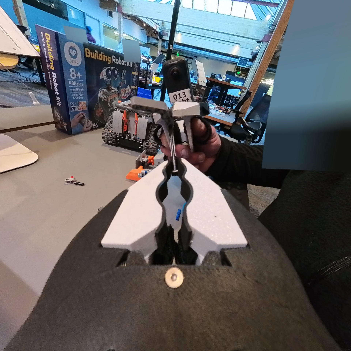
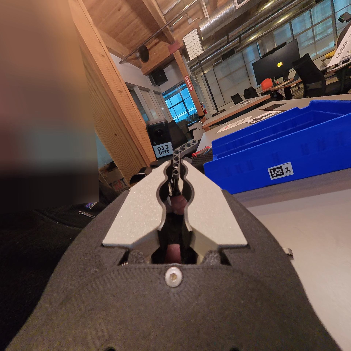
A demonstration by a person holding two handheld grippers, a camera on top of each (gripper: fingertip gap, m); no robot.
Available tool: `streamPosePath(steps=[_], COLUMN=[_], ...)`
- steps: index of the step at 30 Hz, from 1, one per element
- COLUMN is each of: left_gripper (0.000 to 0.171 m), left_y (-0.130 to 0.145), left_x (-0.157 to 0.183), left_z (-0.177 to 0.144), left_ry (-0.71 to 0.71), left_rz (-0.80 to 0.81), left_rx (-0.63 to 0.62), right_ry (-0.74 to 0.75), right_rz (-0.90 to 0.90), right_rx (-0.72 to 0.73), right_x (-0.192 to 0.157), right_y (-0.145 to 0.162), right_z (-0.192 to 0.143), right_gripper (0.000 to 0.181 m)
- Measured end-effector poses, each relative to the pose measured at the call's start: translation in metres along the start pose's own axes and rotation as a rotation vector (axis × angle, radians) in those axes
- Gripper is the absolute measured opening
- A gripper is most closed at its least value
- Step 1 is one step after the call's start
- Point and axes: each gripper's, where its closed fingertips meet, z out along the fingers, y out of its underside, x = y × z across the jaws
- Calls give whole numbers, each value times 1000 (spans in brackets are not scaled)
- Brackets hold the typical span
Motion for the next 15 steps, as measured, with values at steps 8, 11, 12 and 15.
streamPosePath(steps=[8, 11, 12, 15], left_gripper=[4, 4, 4, 4], left_y=[-1, -1, -2, 0], left_x=[1, 1, 1, 0], left_z=[0, 1, 1, 1], left_ry=[7, 4, 5, 1], left_rz=[-8, -6, -9, -10], left_rx=[10, 10, 13, 7], right_ry=[-8, -9, -7, -13], right_rz=[15, 24, 24, 21], right_rx=[18, 13, 11, 9], right_x=[0, 1, 1, 0], right_y=[-3, -2, -2, -2], right_z=[-3, -2, -2, -2], right_gripper=[4, 4, 4, 4])
